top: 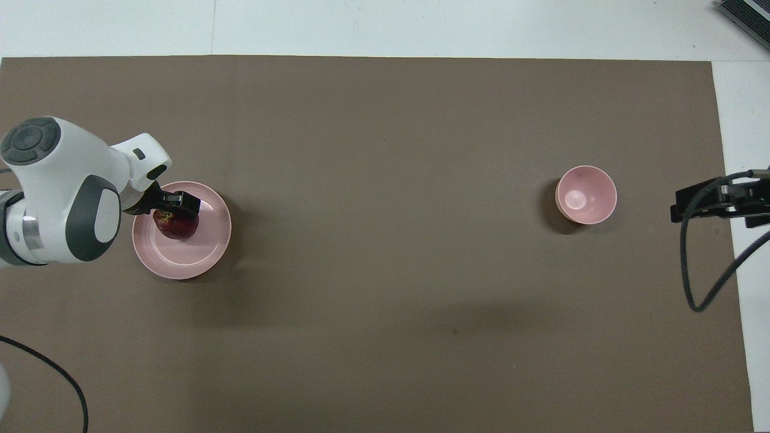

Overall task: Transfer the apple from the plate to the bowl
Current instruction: 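Lower the left gripper around the red apple and close it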

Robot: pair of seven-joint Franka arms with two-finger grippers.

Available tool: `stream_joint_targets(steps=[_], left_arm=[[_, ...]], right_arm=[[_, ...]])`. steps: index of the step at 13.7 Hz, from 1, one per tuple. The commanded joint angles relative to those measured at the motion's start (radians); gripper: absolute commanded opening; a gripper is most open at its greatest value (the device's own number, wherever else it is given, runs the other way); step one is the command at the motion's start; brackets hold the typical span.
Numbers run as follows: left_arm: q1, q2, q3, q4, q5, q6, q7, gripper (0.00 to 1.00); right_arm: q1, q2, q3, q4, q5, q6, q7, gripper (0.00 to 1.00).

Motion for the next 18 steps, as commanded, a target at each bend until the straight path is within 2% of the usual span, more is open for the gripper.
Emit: stream_joint_targets(steps=[1, 2, 3, 4, 7, 14, 18], left_arm=[[-0.002, -0.001, 0.001, -0.045, -0.009, 0.057, 0.003, 1.00], [-0.002, 0.002, 0.001, -0.034, -0.009, 0.039, 0.003, 0.85], [-0.006, 0.002, 0.002, -0.034, -0.009, 0.011, -0.001, 0.09], [-0.008, 0.002, 0.002, -0.030, -0.011, -0.009, -0.014, 0.00], [-0.013, 0.001, 0.002, 0.021, -0.009, -0.088, -0.072, 0.00], [-0.002, -0.002, 0.002, 0.272, 0.000, -0.504, -0.074, 0.00], [-0.003, -0.015, 0.002, 0.369, -0.009, -0.634, -0.078, 0.00]], right_arm=[[-0.013, -0.016, 0.008, -0.012, 0.023, -0.002, 0.005, 1.00], [-0.013, -0.016, 0.008, -0.012, 0.023, -0.002, 0.005, 1.00], [-0.013, -0.016, 0.008, -0.012, 0.023, -0.002, 0.005, 1.00], [-0.013, -0.016, 0.008, -0.012, 0.023, -0.002, 0.005, 1.00], [-0.013, -0.016, 0.008, -0.012, 0.023, -0.002, 0.005, 1.00], [-0.015, -0.016, 0.008, -0.012, 0.023, -0.002, 0.005, 1.00], [-0.013, -0.016, 0.008, -0.012, 0.023, -0.002, 0.005, 1.00]])
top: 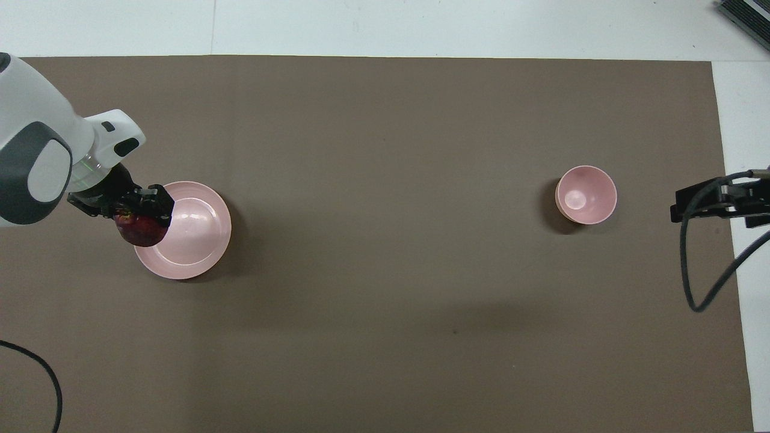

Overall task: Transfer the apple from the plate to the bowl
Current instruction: 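Lower the left gripper around the red apple and close it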

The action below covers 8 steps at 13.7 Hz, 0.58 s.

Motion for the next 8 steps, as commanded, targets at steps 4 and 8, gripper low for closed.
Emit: stream_joint_targets(steps=[4, 8], left_arm=[[-0.005, -0.026, -0.007, 0.102, -0.007, -0.115, -0.009, 0.00], [-0.014, -0.035, -0.024, 0.118, -0.009, -0.168, -0.010, 0.00]], right_arm=[[-0.013, -0.016, 0.008, -0.012, 0.023, -0.002, 0.005, 1.00], [-0.013, -0.016, 0.008, -0.012, 0.023, -0.002, 0.005, 1.00]])
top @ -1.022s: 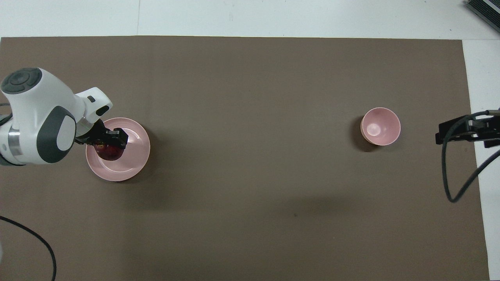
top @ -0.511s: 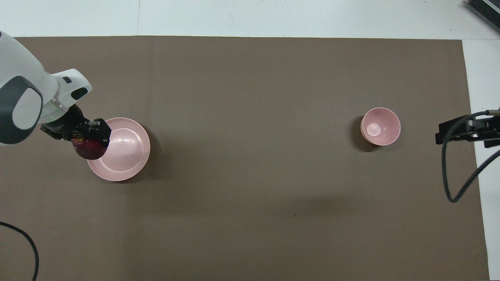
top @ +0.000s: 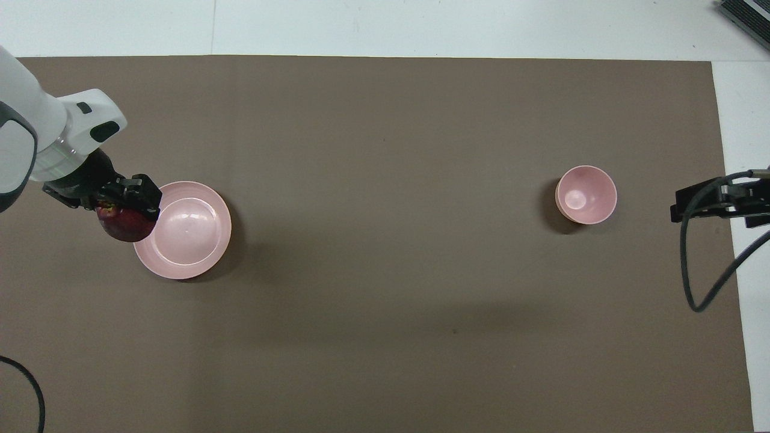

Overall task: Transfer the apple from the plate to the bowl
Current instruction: 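Lower the left gripper around the red apple and close it, then lift the apple with the left gripper while the right gripper approaches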

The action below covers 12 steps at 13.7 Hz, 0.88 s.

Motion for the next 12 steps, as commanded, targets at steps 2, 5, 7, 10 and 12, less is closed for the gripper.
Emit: stream_joint_targets(steps=[2, 5, 7, 10, 12], left_arm=[[-0.011, -0.006, -0.031, 0.028, -0.021, -0.067, -0.012, 0.00], [-0.011, -0.008, -0.053, 0.026, -0.131, -0.074, -0.133, 0.00], [-0.014, -0.006, -0.062, 0.026, -0.203, -0.065, -0.251, 0.00], [-0.049, -0.005, -0.082, 0.026, -0.300, -0.056, -0.440, 0.00], [-0.085, -0.006, -0.084, 0.026, -0.379, -0.028, -0.582, 0.00]], right_arm=[[-0.013, -0.016, 0.008, -0.012, 0.023, -0.002, 0.005, 1.00], [-0.013, -0.016, 0.008, -0.012, 0.023, -0.002, 0.005, 1.00], [-0.013, -0.016, 0.008, -0.012, 0.023, -0.002, 0.005, 1.00], [-0.013, -0.016, 0.008, -0.012, 0.023, -0.002, 0.005, 1.00], [-0.013, -0.016, 0.008, -0.012, 0.023, -0.002, 0.005, 1.00]])
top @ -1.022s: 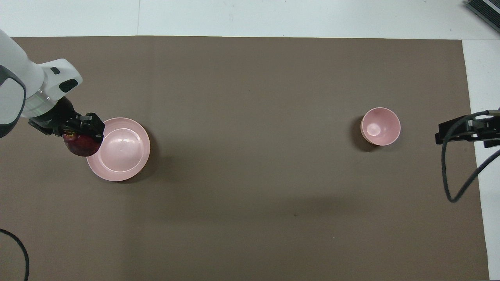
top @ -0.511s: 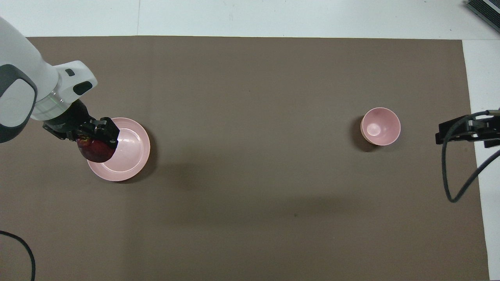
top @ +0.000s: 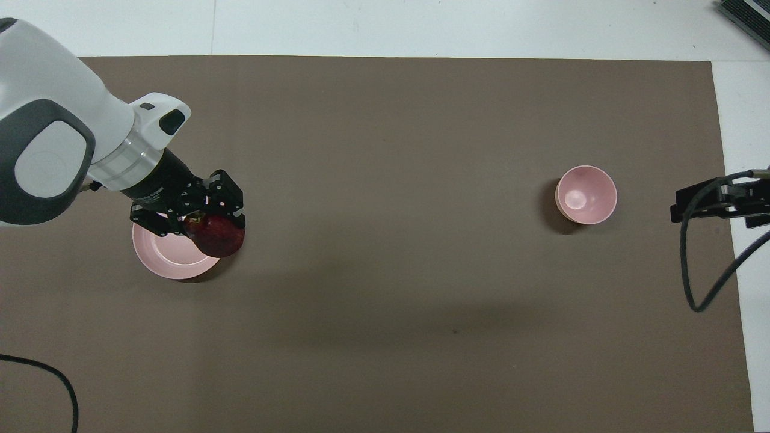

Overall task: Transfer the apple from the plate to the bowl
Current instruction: 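Lift the apple with the left gripper while the right gripper approaches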

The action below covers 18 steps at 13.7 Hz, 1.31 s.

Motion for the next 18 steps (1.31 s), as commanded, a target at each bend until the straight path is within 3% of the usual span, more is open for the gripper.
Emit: stream_joint_targets(steps=[1, 5, 9, 14, 18], left_arm=[[-0.058, -0.004, 0.009, 0.014, -0.092, 0.020, -0.182, 0.00], [-0.084, -0.006, 0.003, 0.002, -0.286, 0.034, -0.434, 0.00], [-0.084, -0.018, -0.005, -0.021, -0.529, 0.035, -0.480, 0.00], [-0.076, -0.035, -0.005, -0.062, -0.717, 0.066, -0.583, 0.00], [-0.075, -0.027, -0.005, -0.119, -0.840, 0.081, -0.655, 0.00]], right_arm=[[-0.015, -0.016, 0.008, -0.012, 0.023, -0.002, 0.005, 1.00], [-0.013, -0.016, 0.008, -0.012, 0.023, -0.002, 0.005, 1.00], [-0.013, -0.016, 0.008, -0.012, 0.023, -0.002, 0.005, 1.00], [-0.009, -0.018, 0.011, -0.012, 0.031, -0.010, 0.006, 1.00], [0.007, -0.015, 0.045, -0.013, 0.239, 0.055, 0.006, 1.00]])
